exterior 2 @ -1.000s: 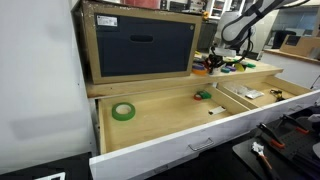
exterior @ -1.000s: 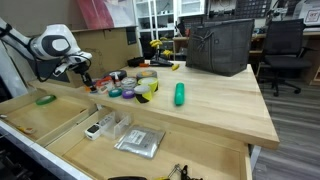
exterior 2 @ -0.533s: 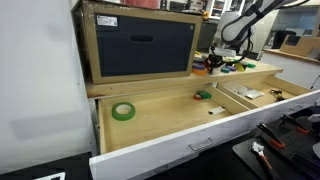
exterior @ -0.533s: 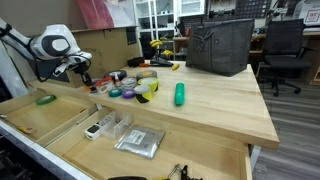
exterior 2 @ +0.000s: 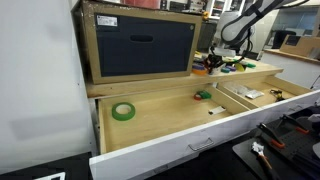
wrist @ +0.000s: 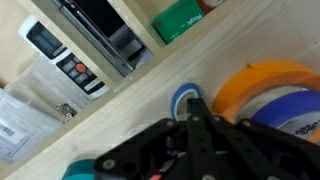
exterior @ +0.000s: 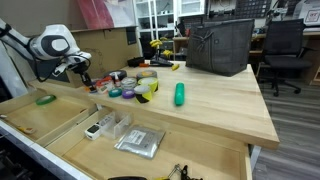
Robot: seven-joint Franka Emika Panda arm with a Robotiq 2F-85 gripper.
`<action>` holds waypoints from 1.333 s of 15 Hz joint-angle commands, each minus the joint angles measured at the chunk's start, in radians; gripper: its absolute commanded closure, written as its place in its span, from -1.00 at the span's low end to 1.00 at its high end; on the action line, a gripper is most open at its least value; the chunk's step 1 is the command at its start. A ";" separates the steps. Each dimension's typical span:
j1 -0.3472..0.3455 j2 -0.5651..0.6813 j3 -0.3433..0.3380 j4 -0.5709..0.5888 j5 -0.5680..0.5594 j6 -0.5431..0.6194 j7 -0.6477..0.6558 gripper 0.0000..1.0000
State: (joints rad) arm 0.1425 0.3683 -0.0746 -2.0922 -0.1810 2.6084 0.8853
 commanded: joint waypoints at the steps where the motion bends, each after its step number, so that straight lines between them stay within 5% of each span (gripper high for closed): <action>1: 0.014 -0.041 -0.002 -0.036 0.025 -0.004 -0.007 1.00; 20: 0.001 -0.083 -0.008 -0.060 0.077 -0.022 0.149 1.00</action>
State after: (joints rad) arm 0.1445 0.2912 -0.0789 -2.1597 -0.1282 2.6079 1.0074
